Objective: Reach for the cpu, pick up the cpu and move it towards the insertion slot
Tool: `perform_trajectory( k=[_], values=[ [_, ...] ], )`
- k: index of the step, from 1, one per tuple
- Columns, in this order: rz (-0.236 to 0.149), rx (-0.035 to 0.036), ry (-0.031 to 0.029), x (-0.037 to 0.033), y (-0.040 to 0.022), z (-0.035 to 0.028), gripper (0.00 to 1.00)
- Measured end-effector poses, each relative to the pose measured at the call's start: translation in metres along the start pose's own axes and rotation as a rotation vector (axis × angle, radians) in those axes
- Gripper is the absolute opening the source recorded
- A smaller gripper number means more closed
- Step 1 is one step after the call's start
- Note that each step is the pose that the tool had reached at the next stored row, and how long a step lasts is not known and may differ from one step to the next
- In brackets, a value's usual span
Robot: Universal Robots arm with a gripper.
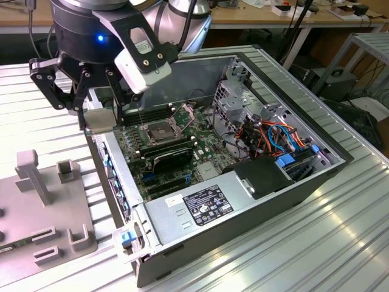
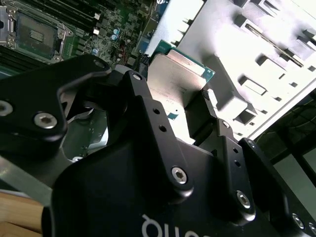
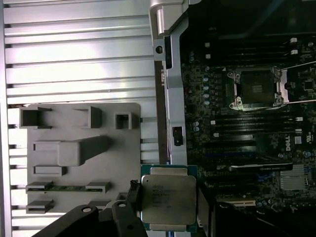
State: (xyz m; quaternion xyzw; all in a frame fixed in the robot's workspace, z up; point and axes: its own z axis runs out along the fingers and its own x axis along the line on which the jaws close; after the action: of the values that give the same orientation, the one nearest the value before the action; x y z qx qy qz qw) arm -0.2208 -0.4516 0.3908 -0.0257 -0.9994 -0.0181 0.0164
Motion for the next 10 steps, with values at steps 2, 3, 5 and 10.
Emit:
perform_trajectory(
  k=[2,3,5,10],
  values=[
    [0.000,0.0000,-0.0001,-0.0009,0.0000,0.0000,0.55],
    [0.000,0.0000,0.0000,-0.0016,0.0001,0.0000,0.55],
    [0.000,0.0000,0.0000,-0.0027,0.0001,-0.0001,0.55],
    [0.000,0.0000,0.0000,-0.0056,0.0003,-0.0001,0.55]
  ],
)
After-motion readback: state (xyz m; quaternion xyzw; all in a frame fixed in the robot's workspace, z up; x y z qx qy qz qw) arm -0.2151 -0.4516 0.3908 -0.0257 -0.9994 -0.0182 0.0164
